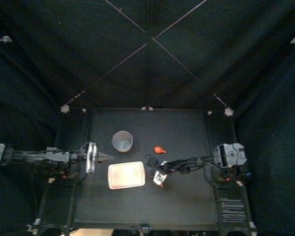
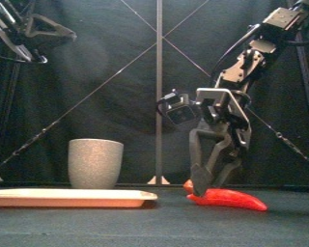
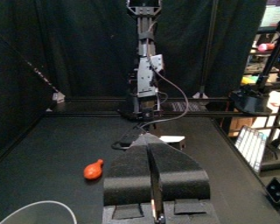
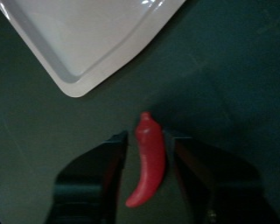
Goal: Pick the red chile then place it on the pink plate
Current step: Place red chile on the pink plate
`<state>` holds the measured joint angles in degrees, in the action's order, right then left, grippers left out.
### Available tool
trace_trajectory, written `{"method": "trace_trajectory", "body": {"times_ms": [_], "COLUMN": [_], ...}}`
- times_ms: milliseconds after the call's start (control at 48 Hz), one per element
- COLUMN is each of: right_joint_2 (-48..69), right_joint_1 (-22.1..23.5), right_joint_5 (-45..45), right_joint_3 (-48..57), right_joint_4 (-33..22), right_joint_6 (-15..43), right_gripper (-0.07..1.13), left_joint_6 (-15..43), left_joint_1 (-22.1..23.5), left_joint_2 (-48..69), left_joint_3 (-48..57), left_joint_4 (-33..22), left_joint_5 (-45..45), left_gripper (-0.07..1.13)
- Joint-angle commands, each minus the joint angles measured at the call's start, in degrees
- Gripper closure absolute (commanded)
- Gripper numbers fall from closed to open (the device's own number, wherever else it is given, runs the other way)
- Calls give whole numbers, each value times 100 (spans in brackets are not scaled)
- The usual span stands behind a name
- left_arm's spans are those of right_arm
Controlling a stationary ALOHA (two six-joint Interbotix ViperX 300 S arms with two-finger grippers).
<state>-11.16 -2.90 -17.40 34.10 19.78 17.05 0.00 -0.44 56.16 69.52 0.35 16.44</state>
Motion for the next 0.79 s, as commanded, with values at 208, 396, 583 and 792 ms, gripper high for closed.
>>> {"method": "trace_trajectory", "body": {"times_ms": [208, 396, 583, 792], "right_joint_2": [44, 9, -396, -1160], "right_joint_1": [-26, -9, 26, 44], "right_joint_5": [-18, -35, -44, -70], "right_joint_3": [-378, -1318, -2391, -3287], "right_joint_4": [-132, -712, -1336, -1731], "right_joint_6": [-9, -18, -26, -9], "right_gripper": [52, 52, 52, 45], "left_joint_6": [9, 9, 9, 9], "left_joint_1": [-9, 0, -9, 0], "left_joint_2": [-18, -18, -18, 9], "left_joint_3": [-79, -70, -79, -70], "left_joint_4": [9, 9, 9, 9], "left_joint_5": [26, 26, 26, 26], "left_gripper": [106, 106, 106, 106]}}
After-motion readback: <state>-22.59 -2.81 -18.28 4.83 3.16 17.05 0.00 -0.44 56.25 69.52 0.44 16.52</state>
